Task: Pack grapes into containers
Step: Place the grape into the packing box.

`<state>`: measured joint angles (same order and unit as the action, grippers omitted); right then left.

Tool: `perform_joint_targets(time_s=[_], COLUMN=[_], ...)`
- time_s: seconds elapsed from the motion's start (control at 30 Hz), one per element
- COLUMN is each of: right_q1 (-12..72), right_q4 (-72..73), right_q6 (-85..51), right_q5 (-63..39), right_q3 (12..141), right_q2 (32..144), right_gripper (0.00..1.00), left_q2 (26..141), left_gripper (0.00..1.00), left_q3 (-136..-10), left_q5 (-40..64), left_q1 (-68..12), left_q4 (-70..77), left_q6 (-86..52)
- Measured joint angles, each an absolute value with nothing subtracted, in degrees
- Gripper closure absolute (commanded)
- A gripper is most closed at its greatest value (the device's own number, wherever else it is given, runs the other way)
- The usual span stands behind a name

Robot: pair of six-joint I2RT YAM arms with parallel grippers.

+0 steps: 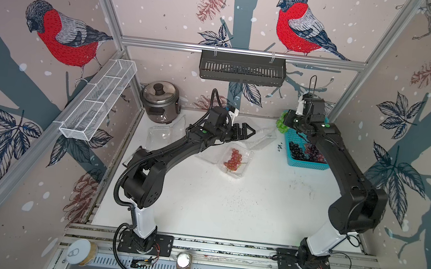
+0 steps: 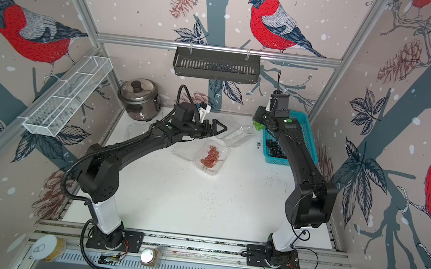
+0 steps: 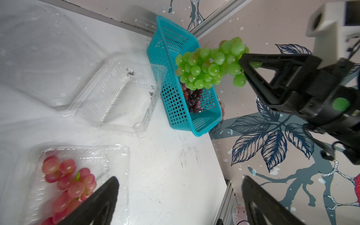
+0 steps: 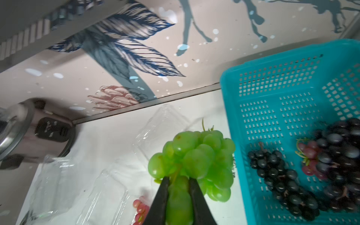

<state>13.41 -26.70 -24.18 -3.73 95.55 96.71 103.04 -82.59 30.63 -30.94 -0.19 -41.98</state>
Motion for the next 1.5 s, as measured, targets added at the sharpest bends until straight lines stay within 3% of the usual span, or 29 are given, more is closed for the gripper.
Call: perform_joint_targets(time_s=[0.67, 1.5], right_q1=[36.7, 35.9], right_q4=[-24.8, -20.5], right_q6=[-27.0, -28.3], right_q5=[0.9, 1.9], right_q3=[80.3, 74.5], right_q2=[90.0, 91.2], right_gripper=[0.82, 0.82], left_q2=[90.3, 89.7], left_gripper=[0.03, 0.03], left_q3=[-60.1, -58.4], left_q5=[31.5, 31.5], left_q1=[-25.6, -24.9], left_q4=[5.9, 7.4], left_q6=[-46.6, -47.1])
